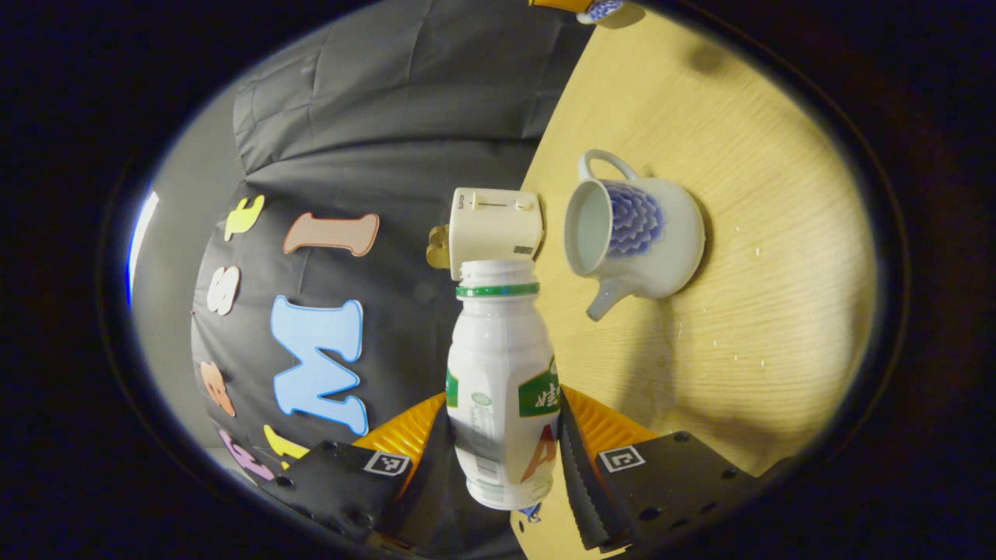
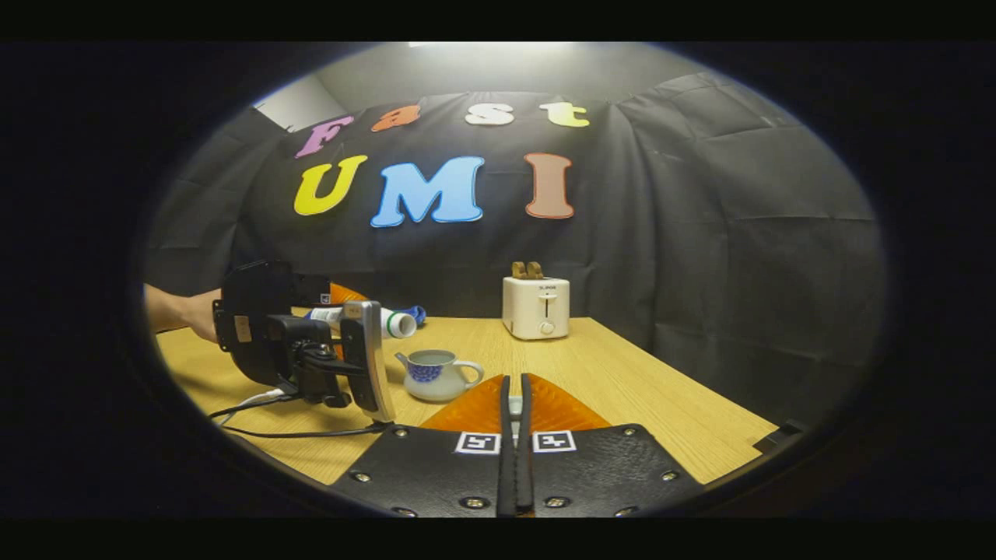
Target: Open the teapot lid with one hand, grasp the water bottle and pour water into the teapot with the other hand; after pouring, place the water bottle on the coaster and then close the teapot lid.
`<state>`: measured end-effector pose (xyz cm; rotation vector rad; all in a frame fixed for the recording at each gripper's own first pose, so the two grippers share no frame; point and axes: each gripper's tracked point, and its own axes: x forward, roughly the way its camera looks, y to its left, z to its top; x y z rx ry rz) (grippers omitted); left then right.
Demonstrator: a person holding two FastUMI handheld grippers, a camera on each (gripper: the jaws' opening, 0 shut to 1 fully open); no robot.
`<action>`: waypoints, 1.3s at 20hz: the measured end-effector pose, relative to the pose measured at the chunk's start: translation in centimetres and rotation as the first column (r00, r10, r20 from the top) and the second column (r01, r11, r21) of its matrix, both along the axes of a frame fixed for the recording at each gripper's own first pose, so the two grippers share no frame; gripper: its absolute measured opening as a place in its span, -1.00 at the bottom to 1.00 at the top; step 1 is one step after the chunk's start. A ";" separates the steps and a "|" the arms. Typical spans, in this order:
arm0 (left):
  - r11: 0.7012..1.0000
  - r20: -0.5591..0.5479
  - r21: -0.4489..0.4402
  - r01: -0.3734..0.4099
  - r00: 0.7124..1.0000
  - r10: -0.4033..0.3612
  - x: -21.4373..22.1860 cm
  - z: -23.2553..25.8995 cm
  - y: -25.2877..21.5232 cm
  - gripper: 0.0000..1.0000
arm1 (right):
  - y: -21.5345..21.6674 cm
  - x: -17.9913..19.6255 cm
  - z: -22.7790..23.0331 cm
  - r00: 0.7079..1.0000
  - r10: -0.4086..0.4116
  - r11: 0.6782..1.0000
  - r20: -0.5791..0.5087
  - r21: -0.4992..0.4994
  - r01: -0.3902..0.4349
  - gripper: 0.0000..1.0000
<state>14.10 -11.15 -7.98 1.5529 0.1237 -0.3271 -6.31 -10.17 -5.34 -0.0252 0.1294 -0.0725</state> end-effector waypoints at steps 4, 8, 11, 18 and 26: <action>0.998 0.006 0.057 0.014 1.000 -0.014 0.1 0.0 -0.3 0.46 | -0.1 0.0 -0.1 1.000 0.001 1.000 -0.009 0.008 -0.001 -0.98; 0.995 0.009 0.097 0.019 1.000 -0.020 0.1 0.1 -0.6 0.46 | -0.3 -0.1 0.0 1.000 0.000 1.000 -0.007 0.020 0.000 -0.98; 0.991 0.023 0.132 0.030 0.999 -0.033 0.2 0.5 -0.9 0.46 | -0.3 -0.2 -0.2 1.000 0.003 1.000 -0.012 0.026 -0.003 -1.00; 0.982 0.025 0.185 0.041 0.999 -0.047 0.4 0.7 -1.1 0.47 | -0.3 -0.2 0.0 1.000 0.000 1.000 -0.010 0.031 0.001 -0.98; 0.976 0.032 0.210 0.051 0.998 -0.059 0.4 1.1 -1.4 0.52 | -0.4 -0.2 0.1 1.000 -0.001 0.999 -0.007 0.034 0.001 -0.98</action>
